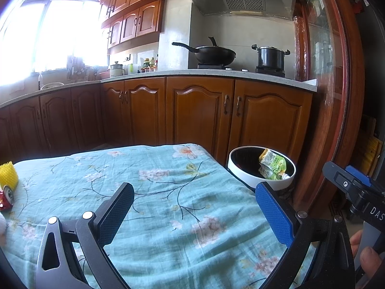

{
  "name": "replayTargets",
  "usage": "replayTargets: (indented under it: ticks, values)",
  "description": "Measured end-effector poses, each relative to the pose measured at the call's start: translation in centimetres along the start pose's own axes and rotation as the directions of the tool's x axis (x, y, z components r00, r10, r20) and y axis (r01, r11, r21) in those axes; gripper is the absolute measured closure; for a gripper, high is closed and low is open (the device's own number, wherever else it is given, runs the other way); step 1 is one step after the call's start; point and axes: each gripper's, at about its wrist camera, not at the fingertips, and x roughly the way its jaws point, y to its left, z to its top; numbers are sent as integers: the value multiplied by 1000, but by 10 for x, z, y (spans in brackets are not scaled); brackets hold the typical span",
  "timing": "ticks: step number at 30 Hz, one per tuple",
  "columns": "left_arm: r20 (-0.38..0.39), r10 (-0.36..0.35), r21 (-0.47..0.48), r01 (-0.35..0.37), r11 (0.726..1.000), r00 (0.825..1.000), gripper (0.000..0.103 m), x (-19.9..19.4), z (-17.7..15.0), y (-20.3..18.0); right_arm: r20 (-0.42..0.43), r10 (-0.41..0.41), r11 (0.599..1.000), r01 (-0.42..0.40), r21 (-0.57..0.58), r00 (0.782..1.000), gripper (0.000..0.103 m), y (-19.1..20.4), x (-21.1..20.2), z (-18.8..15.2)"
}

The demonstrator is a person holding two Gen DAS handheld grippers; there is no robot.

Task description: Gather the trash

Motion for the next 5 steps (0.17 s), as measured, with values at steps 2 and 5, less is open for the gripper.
replayTargets:
  ticks: [2, 5]
  values:
    - [-3, -3, -1, 3, 1000, 1000, 1, 1, 0, 0, -6, -2, 1000, 2, 1, 1000, 0, 0, 2, 0]
    - [-12, -10, -5, 10, 1000, 1000, 1, 3, 1, 1, -17, 3, 1000, -3, 5, 1000, 0, 1, 5, -1]
